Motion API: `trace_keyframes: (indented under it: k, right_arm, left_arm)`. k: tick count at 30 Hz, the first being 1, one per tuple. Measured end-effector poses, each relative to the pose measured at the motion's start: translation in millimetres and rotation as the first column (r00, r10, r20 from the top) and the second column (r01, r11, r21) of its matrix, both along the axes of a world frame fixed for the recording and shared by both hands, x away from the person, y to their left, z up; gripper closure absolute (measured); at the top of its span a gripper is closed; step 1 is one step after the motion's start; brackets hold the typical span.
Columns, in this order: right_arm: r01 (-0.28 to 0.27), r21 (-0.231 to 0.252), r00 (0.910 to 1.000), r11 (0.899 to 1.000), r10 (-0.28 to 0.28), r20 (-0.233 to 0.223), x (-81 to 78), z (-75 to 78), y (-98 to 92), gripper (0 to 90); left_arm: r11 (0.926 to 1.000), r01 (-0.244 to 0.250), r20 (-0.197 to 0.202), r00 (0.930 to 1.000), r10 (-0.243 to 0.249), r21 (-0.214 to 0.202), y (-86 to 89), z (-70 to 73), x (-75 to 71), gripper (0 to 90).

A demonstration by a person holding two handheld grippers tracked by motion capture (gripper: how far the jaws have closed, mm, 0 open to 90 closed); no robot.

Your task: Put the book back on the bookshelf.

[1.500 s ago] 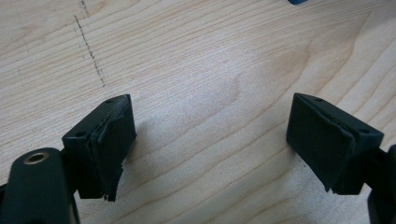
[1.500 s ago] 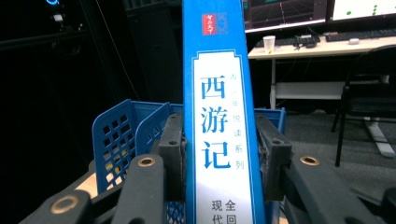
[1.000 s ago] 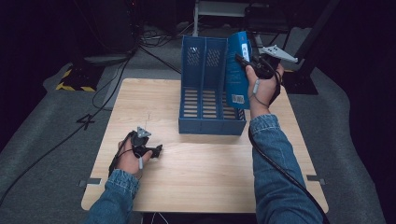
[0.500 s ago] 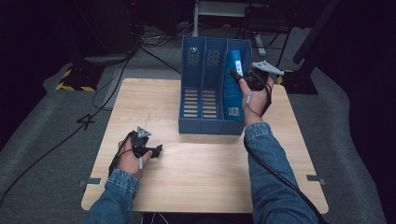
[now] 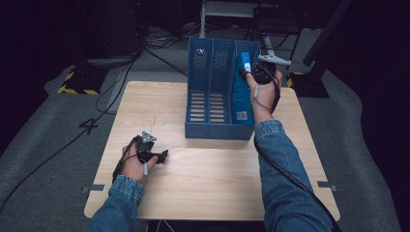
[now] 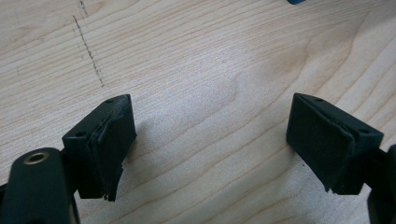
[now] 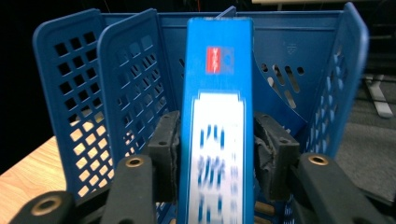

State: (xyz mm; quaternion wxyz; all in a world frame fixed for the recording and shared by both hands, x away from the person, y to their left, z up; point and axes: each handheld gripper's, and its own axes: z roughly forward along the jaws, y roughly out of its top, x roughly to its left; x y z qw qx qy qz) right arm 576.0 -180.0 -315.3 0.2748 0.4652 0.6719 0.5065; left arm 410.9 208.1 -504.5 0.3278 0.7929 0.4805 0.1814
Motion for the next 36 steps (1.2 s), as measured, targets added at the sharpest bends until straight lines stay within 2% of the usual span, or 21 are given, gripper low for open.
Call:
trace_keyframes:
  k: [4,6,7,9,12,14,16,17,18,19,20,21,23,25,28,31,36]
  right_arm:
    - [0.031,-0.047,0.9991,0.998,-0.032,-0.029,14.7,5.2,9.8,53.5]
    - [0.037,-0.06,0.9977,0.998,-0.04,-0.054,20.2,6.0,12.4,55.9]
    - [0.037,-0.057,0.997,0.998,-0.041,-0.066,21.0,7.0,12.5,57.5]
    - [0.049,-0.087,0.9949,0.995,-0.057,-0.083,20.3,11.0,13.4,58.9]
    - [0.05,-0.085,0.9954,0.995,-0.057,-0.078,16.9,12.7,12.3,61.0]
    - [0.051,-0.065,0.9971,0.997,-0.054,-0.053,11.6,14.8,8.9,61.4]
    - [0.049,-0.046,0.9988,0.998,-0.049,0.006,2.2,19.2,5.3,61.5]
    - [0.051,-0.027,0.9961,0.998,-0.049,0.073,-5.9,23.2,2.8,61.6]
    - [0.052,-0.009,0.9924,0.999,-0.051,0.112,-11.1,26.3,0.9,61.5]
    - [0.052,-0.009,0.9924,0.999,-0.051,0.112,-11.1,26.3,0.9,61.5]
    - [0.057,0.028,0.984,0.998,-0.061,0.167,-17.8,31.3,-3.1,61.5]
    - [0.059,0.052,0.9791,0.997,-0.068,0.192,-20.1,33.6,-5.0,61.5]
    - [0.059,0.096,0.9706,0.994,-0.079,0.227,-18.8,35.4,-7.2,61.4]
    - [0.055,0.114,0.9668,0.992,-0.082,0.242,-14.8,33.8,-6.2,61.3]
    - [0.025,0.08,0.9605,0.996,-0.046,0.274,-12.9,24.9,2.4,61.0]
    - [0.021,0.041,0.9567,0.999,-0.032,0.289,-14.4,17.1,9.6,60.2]
    - [0.026,-0.003,0.9569,1.0,-0.024,0.289,-17.5,3.8,13.6,59.6]
  left_arm:
    - [1.0,-0.001,-0.001,1.0,0.001,-0.001,0.1,0.1,0.0,16.2]
    - [1.0,0.001,-0.002,1.0,-0.001,-0.001,0.2,0.2,-0.3,16.2]
    - [1.0,0.002,-0.002,1.0,-0.002,-0.001,0.2,0.1,-0.4,16.2]
    - [1.0,0.004,-0.002,1.0,-0.004,-0.002,0.3,0.1,-0.6,16.2]
    - [1.0,0.005,-0.001,1.0,-0.005,-0.001,0.3,0.1,-0.8,16.2]
    - [1.0,0.004,-0.001,1.0,-0.004,-0.001,0.3,0.1,-0.7,16.1]
    - [1.0,0.006,-0.002,1.0,-0.006,-0.001,0.3,0.1,-0.7,16.1]
    - [1.0,0.005,-0.002,1.0,-0.005,0.0,0.2,0.1,-0.7,16.1]
    - [1.0,0.005,-0.002,1.0,-0.005,0.0,0.2,0.1,-0.7,16.1]
    - [1.0,0.005,-0.002,1.0,-0.005,0.001,0.1,0.1,-0.7,16.1]
    - [1.0,0.005,-0.002,1.0,-0.005,0.001,0.1,0.1,-0.7,16.1]
    - [1.0,0.004,-0.002,1.0,-0.004,0.0,0.0,0.1,-0.7,16.1]
    - [1.0,0.003,-0.002,1.0,-0.003,0.0,-0.1,0.1,-0.6,16.1]
    - [1.0,0.003,-0.002,1.0,-0.003,0.001,-0.1,0.1,-0.6,16.1]
    - [1.0,0.003,-0.002,1.0,-0.003,0.0,-0.1,0.1,-0.6,16.1]
    - [1.0,0.004,-0.002,1.0,-0.004,0.001,-0.1,0.1,-0.6,16.1]
    - [1.0,0.006,-0.002,1.0,-0.006,0.002,-0.1,0.2,-0.7,16.1]
